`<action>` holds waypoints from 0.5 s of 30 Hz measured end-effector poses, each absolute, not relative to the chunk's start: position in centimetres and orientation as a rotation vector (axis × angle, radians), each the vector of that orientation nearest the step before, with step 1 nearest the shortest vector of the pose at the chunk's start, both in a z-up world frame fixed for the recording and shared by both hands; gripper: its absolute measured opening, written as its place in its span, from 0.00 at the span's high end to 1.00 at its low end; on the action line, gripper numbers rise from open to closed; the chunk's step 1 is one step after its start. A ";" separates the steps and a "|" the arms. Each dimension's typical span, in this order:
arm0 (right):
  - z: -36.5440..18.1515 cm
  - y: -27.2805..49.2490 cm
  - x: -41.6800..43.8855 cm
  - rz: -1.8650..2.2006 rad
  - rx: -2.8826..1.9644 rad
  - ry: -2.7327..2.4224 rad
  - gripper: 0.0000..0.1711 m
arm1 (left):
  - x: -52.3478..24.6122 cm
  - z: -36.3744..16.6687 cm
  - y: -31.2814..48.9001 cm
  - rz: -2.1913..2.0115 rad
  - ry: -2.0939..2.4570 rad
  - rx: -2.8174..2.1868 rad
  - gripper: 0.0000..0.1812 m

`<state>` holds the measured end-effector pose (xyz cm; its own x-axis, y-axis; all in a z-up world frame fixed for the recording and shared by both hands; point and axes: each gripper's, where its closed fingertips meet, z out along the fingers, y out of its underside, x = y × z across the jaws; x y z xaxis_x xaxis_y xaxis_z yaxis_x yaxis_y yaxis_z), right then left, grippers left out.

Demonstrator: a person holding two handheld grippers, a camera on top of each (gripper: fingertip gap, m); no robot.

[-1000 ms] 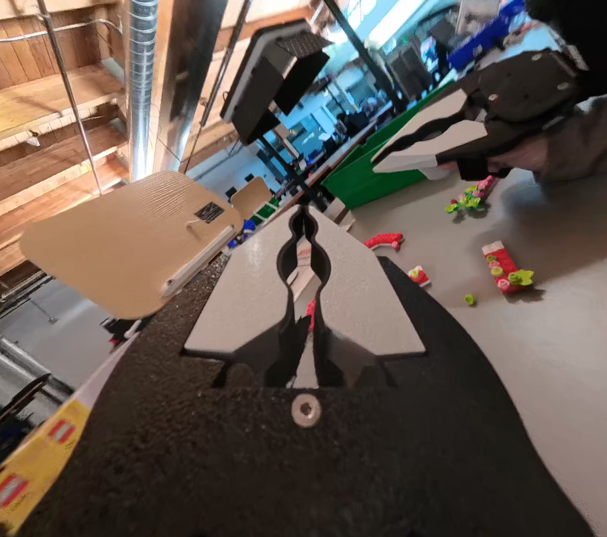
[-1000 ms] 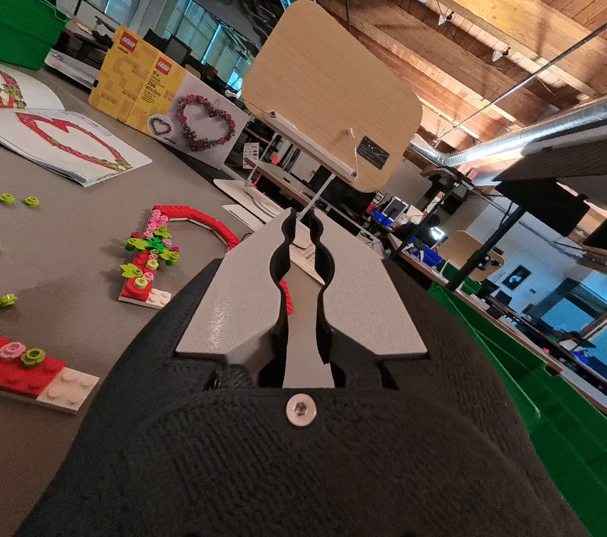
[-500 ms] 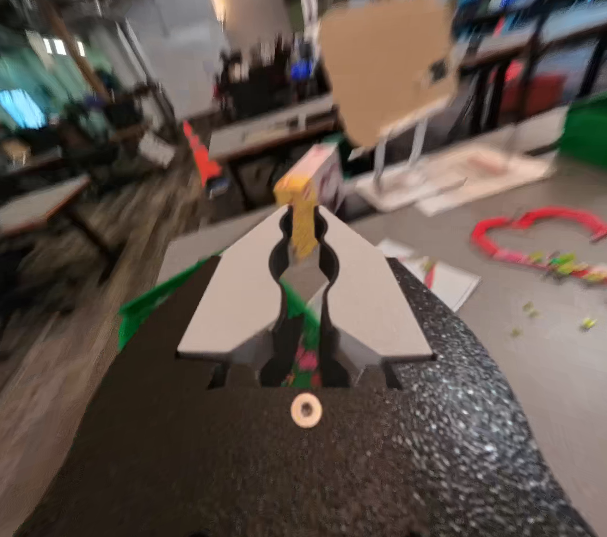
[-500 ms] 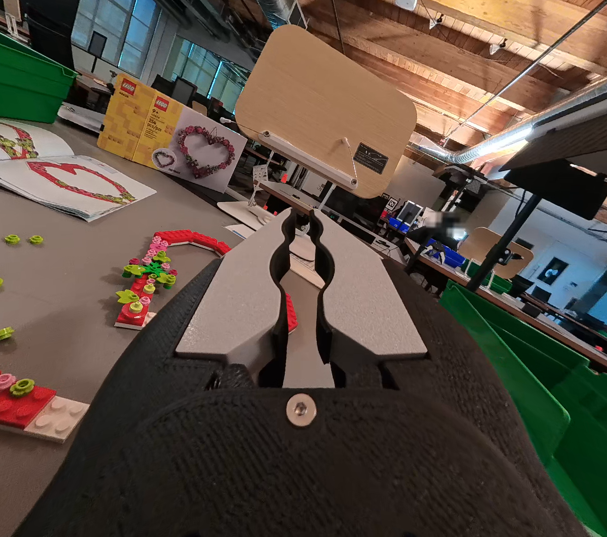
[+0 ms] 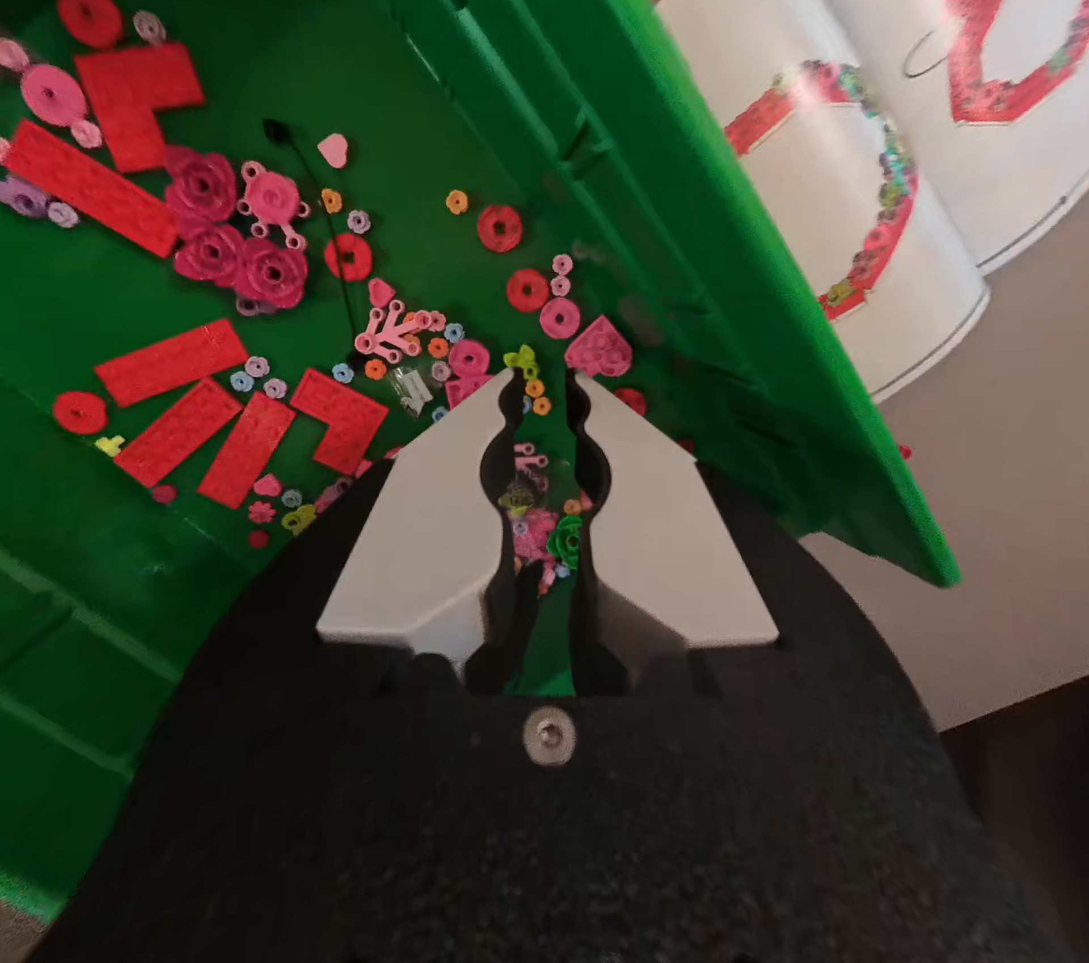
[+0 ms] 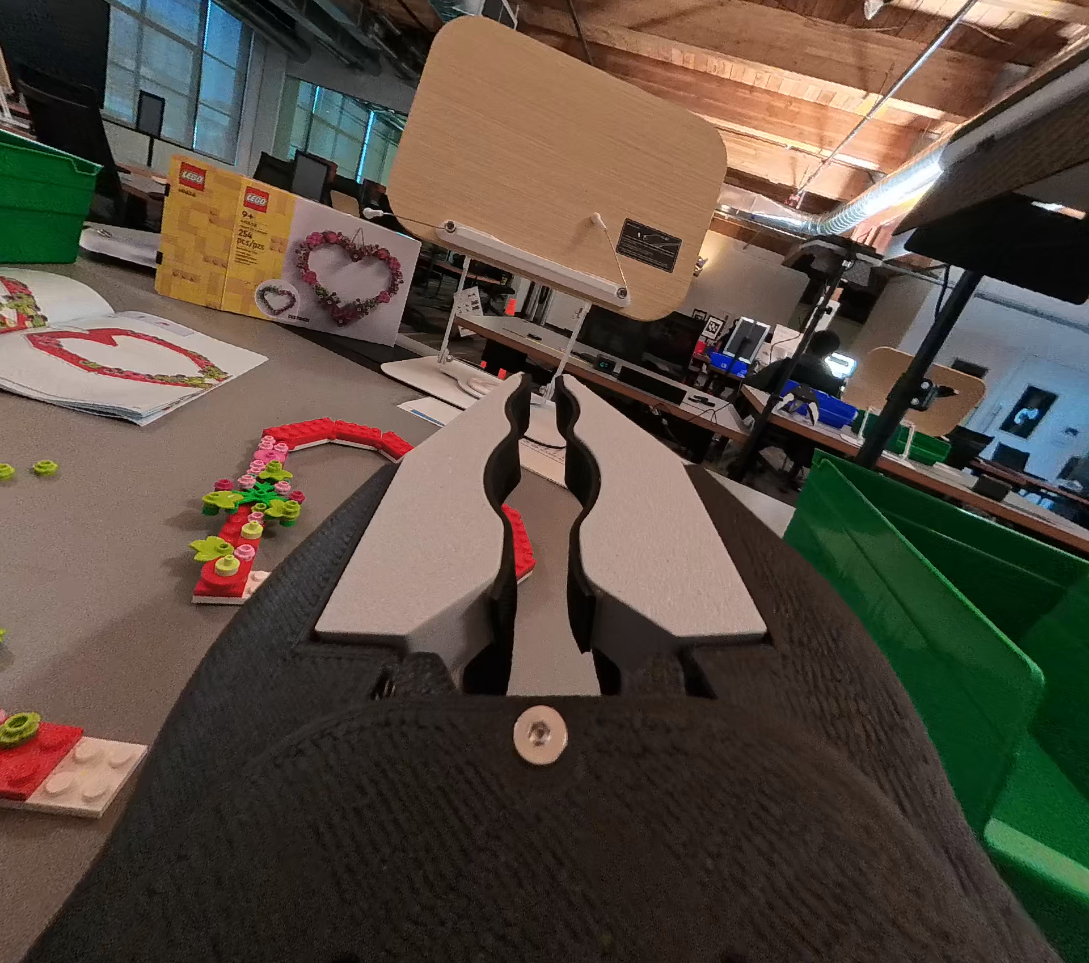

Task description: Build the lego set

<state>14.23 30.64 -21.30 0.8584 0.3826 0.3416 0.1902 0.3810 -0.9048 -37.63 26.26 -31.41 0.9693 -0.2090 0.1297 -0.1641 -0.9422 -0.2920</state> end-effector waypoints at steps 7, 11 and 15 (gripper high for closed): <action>-21.4 30.7 14.2 0.137 -1.196 -0.557 0.96 | -37.7 -33.5 26.9 -0.308 0.191 -2.881 0.94; -21.4 30.8 14.1 0.140 -1.200 -0.560 0.96 | -38.4 -33.8 27.0 -0.256 0.186 -2.891 0.94; -21.5 30.8 14.1 0.142 -1.203 -0.560 0.96 | -38.2 -34.4 26.7 -0.269 0.197 -2.910 0.95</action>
<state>14.13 30.83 -21.49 0.8563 0.3936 0.3344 0.1861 0.3689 -0.9107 -38.19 26.71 -34.40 0.9744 -0.1516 0.1660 -0.1129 -0.9685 -0.2219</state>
